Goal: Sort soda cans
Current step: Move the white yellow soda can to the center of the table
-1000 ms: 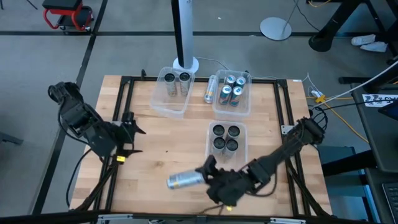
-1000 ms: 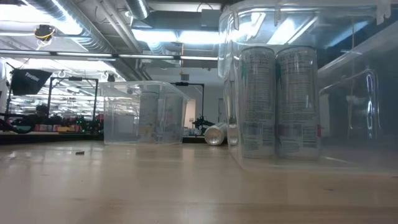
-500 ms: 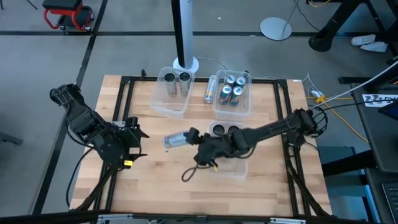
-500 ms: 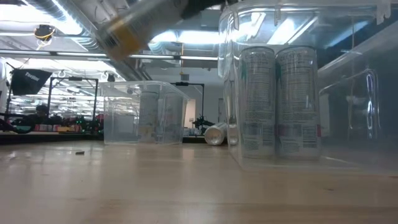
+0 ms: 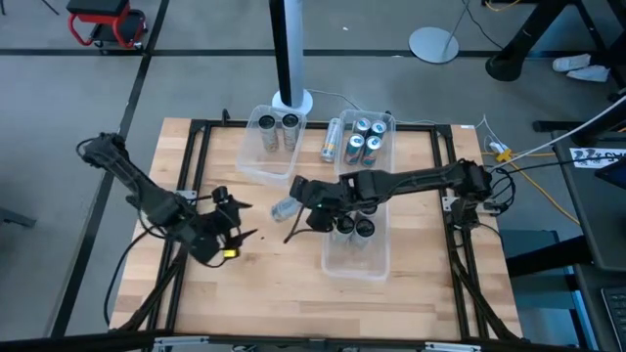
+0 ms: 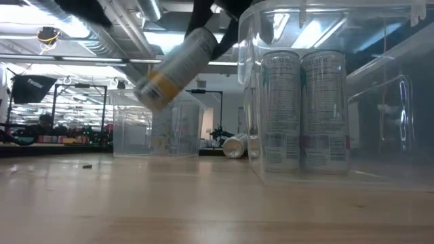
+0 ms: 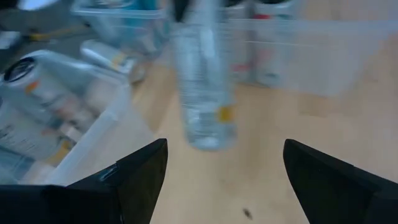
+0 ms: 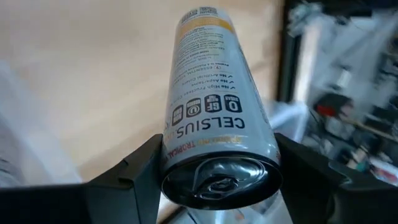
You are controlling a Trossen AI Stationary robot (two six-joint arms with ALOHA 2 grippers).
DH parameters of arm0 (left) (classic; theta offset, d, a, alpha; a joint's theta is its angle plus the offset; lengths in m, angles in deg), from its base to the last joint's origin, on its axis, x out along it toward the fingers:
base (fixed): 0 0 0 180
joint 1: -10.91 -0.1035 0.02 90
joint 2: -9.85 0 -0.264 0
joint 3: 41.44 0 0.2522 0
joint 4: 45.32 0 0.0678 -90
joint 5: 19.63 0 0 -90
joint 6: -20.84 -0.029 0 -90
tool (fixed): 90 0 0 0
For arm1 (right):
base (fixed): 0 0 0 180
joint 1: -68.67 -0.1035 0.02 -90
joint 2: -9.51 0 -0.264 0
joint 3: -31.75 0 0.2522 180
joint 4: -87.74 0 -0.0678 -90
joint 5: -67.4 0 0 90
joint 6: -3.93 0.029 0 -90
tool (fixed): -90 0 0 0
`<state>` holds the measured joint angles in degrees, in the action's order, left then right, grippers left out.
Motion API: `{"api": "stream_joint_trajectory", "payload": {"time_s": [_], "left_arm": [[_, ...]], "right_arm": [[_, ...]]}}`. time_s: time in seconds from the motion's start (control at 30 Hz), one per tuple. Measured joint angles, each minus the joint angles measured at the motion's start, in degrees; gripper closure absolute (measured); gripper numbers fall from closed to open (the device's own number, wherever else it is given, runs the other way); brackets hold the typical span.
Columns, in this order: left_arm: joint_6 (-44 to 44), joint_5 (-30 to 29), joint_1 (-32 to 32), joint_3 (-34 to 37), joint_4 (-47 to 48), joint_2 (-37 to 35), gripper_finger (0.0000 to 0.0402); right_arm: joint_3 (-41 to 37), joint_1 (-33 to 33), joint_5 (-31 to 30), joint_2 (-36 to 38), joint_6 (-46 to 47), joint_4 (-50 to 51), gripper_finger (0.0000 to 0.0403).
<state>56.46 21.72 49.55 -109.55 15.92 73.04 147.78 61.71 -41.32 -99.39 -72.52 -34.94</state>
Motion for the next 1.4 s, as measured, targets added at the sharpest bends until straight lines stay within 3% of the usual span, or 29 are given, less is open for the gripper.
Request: {"api": "stream_joint_trajectory", "payload": {"time_s": [0.1,0.23,0.43,1.0,1.4], "left_arm": [[0.0,-3.4,-2.3,6.0,-8.5,0.0,0.0094],[-1.9,-3.6,-6.7,13.8,-22.8,0.0,0.0094],[-7.4,4.6,-13.4,22.4,-41.0,0.0,0.0094],[-7.5,10.6,-16.7,38.1,-63.3,0.5,0.0094],[-7.1,11.1,-17.0,38.6,-67.3,6.5,0.0094]], "right_arm": [[-0.1,0.7,4.0,-0.2,-0.4,1.3,0.0160],[-0.1,0.7,6.3,-0.6,-1.1,1.1,0.0160],[-0.1,0.6,7.5,-3.3,-1.9,1.0,0.0160],[-0.1,0.7,6.6,-6.1,-2.1,-3.5,0.0160],[0.0,0.7,5.9,-6.4,-1.6,-2.7,0.0161]]}}
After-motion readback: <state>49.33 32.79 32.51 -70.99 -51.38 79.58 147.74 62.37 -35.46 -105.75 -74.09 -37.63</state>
